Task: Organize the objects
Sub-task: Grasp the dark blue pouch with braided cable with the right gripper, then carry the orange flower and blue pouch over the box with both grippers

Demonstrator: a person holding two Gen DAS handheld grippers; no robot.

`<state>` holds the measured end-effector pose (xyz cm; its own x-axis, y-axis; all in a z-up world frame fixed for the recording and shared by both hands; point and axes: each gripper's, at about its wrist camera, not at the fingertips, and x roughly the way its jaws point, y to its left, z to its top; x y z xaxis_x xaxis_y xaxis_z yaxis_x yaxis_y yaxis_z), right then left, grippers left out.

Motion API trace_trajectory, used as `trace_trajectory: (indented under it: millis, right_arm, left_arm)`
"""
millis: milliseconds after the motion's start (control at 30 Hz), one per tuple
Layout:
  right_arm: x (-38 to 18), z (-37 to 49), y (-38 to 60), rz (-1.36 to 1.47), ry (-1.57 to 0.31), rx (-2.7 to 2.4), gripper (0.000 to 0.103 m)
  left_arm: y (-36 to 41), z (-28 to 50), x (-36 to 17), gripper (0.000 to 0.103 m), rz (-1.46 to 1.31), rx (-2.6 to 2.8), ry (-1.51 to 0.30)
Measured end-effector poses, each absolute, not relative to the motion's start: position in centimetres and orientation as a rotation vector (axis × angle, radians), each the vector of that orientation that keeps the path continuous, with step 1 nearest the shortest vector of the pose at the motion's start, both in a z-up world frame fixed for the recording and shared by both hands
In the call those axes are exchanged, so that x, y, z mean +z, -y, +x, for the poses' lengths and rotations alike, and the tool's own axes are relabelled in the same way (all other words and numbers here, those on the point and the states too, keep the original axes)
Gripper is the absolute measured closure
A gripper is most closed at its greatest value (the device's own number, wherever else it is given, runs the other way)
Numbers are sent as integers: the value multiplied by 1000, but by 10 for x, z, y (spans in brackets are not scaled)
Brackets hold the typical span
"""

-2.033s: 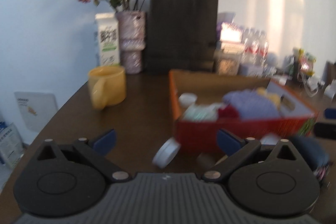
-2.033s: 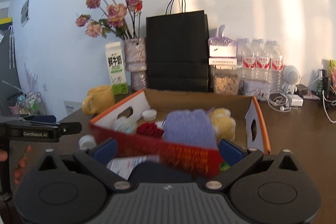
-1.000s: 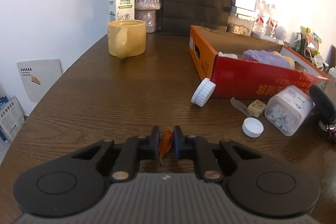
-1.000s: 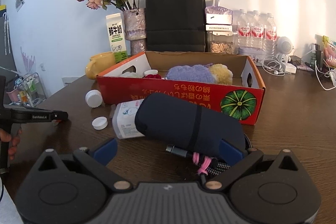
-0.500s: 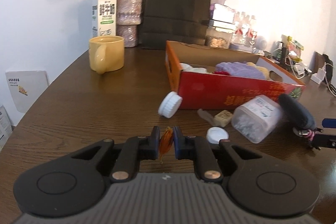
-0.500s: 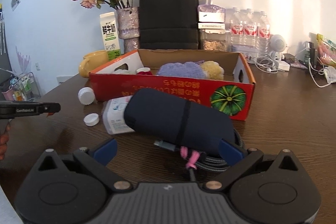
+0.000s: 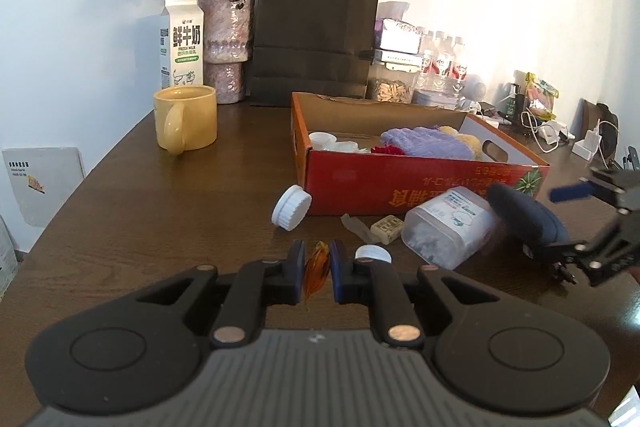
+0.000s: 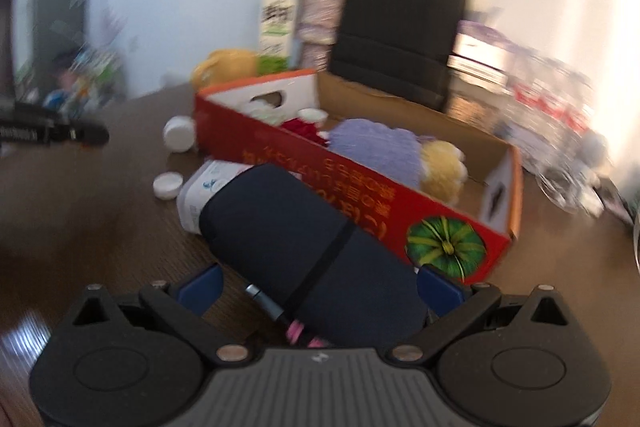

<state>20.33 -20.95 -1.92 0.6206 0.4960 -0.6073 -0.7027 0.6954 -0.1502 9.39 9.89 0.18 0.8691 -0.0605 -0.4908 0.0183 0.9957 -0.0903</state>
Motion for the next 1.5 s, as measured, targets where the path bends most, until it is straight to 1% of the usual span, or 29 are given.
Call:
trace_trajectory:
  millis: [100,433,767,867,1033,1100,1267,1500]
  right_arm:
    - [-19,215,202,-480,-573,782,0]
    - [-22,243,194,-610,-654,1020,0]
    - [-24,268,203,-448,-710,1185,0]
    - [-24,268,209,-414,-695,1187,4]
    - [-24,271,212,-375,-694,1186,5]
    - [-25,272,213,-350,-692,1168,7]
    - [-24,267,215,-298,-683,1083,18]
    - [-15,246,223,-260,-627,1006,29]
  left_arm:
    - [-98,83,3,89,-78,-30,-531]
    - [-80,49,4,89,-58,6,-579]
    - [-67,51,5,89,-64,38,-597]
    - [-65,51,6,89,-61,41,-597]
    - [-60,50,5,89,-62,39,-597]
    - [-59,51,4,89,-64,37,-598]
    - [-54,53,3,89,-66,22,-598]
    - [-51,54,3,89,-81,0,-582]
